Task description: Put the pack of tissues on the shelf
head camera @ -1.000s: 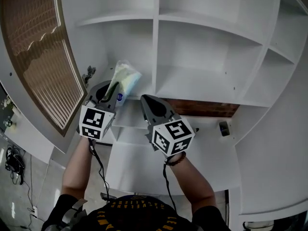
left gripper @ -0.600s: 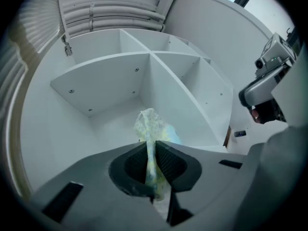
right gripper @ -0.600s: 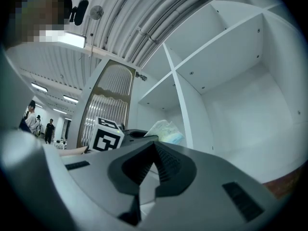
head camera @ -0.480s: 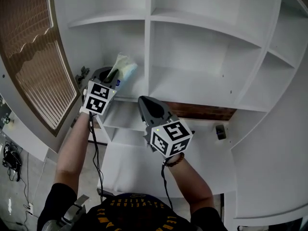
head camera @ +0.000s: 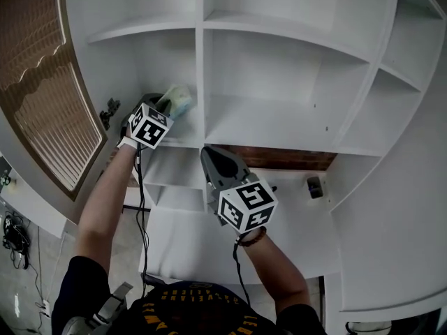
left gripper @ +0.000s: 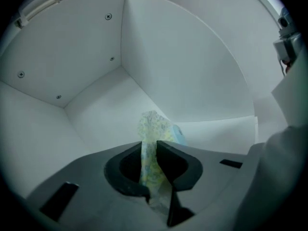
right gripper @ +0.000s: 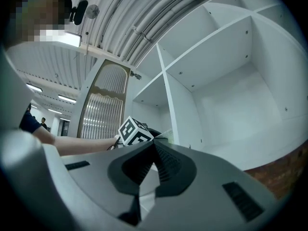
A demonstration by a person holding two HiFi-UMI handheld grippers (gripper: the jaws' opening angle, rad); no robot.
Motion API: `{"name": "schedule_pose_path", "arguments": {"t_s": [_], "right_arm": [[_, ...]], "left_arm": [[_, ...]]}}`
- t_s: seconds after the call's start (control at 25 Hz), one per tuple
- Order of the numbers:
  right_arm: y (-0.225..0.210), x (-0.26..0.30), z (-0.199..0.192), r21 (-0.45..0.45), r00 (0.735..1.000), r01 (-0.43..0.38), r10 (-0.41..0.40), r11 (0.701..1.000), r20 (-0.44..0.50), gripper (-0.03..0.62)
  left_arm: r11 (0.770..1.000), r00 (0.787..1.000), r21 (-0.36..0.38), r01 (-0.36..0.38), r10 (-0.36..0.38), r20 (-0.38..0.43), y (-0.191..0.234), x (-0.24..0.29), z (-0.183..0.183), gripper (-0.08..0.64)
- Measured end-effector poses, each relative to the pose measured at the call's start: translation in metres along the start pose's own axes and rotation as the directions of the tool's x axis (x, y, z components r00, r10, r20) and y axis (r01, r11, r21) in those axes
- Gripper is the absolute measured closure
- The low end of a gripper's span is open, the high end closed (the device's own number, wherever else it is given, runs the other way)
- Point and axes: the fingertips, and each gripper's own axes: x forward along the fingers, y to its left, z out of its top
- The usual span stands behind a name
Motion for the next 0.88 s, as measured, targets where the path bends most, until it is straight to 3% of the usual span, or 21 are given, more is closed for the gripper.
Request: {"name": "schedule_pose_path", "arguments": {"t_s": [0.08,0.2,0.32,0.6,0.88], "right_arm": [[-0.003,-0.004,-0.001,0.008,1.0,0.013,-0.013,1.0,0.004,0.597],[-0.004,-0.008,-0.001,0.022,1.0,0.024,-0.024,0.999,0.017,0.597],[-0.001,-0.011,-0.003,0.031,0.999,0.029,-0.03,0.999,0.021,0.597],[0.013,-0.013,-0.002,0.039,0.999,0.028,-0.029,0.999,0.031,0.597],[0.03,-0.017,0.0,0.04,0.998,0.035,-0.037,0.999,0.047,0.597]], "left_arm": [[1.0,1.0,-0.002,-0.008,0.008,0.0,0.0,0.001,0.001,0.478],[0.998,0.999,-0.035,-0.045,0.046,0.026,0.008,-0.003,0.007,0.308],[0.993,0.991,-0.046,-0.105,0.108,0.077,0.017,-0.013,0.018,0.216],[0.989,0.971,-0.06,-0.137,0.146,0.191,0.01,-0.055,0.042,0.209],[0.991,0.946,-0.098,-0.089,0.115,0.302,-0.015,-0.109,0.055,0.209]]}}
